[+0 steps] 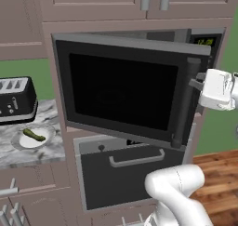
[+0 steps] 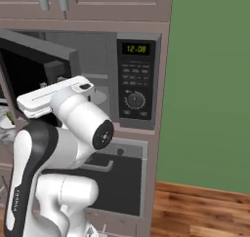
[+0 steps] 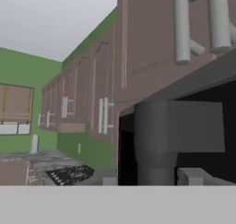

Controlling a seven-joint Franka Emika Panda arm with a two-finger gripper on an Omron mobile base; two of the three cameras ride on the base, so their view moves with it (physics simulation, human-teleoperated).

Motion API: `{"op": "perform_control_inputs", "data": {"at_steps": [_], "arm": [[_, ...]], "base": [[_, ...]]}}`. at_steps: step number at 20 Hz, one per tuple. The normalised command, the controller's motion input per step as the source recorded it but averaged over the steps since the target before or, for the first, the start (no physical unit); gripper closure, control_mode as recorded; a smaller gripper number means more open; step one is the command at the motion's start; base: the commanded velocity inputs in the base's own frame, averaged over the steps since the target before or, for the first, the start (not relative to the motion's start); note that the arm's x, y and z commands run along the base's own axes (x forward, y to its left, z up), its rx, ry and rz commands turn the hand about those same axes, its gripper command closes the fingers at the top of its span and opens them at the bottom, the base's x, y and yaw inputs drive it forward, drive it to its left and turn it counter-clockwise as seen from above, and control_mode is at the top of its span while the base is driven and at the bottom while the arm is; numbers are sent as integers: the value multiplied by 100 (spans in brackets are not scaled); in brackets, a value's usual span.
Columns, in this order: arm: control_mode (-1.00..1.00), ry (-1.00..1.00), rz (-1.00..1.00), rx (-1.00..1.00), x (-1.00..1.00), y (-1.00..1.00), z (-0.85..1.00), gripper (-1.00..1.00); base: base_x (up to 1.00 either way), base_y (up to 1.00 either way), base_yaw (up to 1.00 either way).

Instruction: Pick the squash from the counter and place it in the microwave. Then turn on the microwave.

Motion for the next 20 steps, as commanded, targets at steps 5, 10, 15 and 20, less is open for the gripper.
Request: {"op": "perform_control_inputs", "data": {"at_steps": [5,10,15,20], "arm": [[-100,0,11,-4,-48,42,0,100],[-100,0,6,-2,-30,47,0,100],[-100,0,0,-1,-27,53,0,100],[-100,0,0,-1,-31,58,0,100]], "base": [[0,0,0],[0,0,0],[0,0,0],[0,0,0]]}}
